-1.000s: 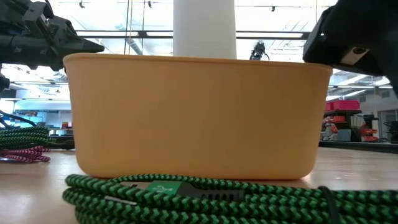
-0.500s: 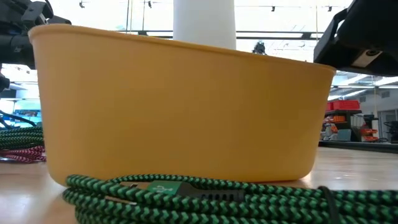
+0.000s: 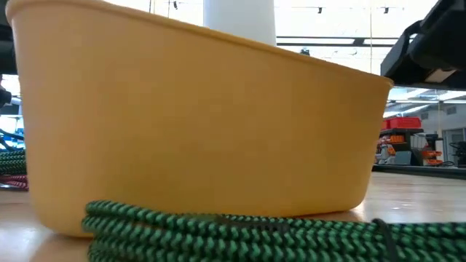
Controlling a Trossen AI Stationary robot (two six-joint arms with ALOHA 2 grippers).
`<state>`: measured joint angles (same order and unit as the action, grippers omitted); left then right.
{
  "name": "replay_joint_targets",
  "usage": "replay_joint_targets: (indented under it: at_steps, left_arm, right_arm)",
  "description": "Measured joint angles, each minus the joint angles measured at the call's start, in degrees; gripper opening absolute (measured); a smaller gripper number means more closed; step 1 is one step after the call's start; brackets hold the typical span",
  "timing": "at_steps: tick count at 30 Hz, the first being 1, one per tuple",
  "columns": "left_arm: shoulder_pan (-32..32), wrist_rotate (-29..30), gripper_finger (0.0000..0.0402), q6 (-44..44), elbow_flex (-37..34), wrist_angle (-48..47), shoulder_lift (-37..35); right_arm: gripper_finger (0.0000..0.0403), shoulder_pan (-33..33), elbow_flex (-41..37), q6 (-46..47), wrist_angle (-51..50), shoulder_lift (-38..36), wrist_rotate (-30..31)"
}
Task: Pick & Place USB Port
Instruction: Put the green charger cable into the yellow bin
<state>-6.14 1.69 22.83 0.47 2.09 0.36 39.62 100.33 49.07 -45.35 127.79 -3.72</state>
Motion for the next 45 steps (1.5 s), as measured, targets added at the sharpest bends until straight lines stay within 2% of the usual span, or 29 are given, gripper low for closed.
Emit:
replay_joint_targets:
  at_steps: [8, 31, 34, 38, 45]
  left_arm:
    - [-0.01, 0.00, 0.0181, 0.04, 0.00, 0.00, 0.00]
    - [0.00, -0.04, 0.0181, 0.06, 0.00, -0.11, 0.00]
    - [0.00, -0.07, 0.0181, 0.04, 0.00, -0.17, 0.02]
    - [-0.01, -0.07, 0.0181, 0.00, 0.00, -0.18, 0.02]
    - [0.01, -0.07, 0.0181, 0.00, 0.00, -0.24, 0.02]
  right_arm:
    - [0.0194, 0.00, 0.00, 1.31, 1.10, 0.00, 2.13]
    - [0.0190, 0.01, -0.72, -1.10, 4.32, 2.46, 3.38]
    - [0.0151, -0.17, -0.68, -2.84, 3.86, 2.77, 2.14]
    - [0.0032, -0.33, -0.72, -4.65, 3.80, 2.46, 0.81]
    - [0.0008, 0.41, 0.76, -5.62, 5.00, 2.19, -4.34]
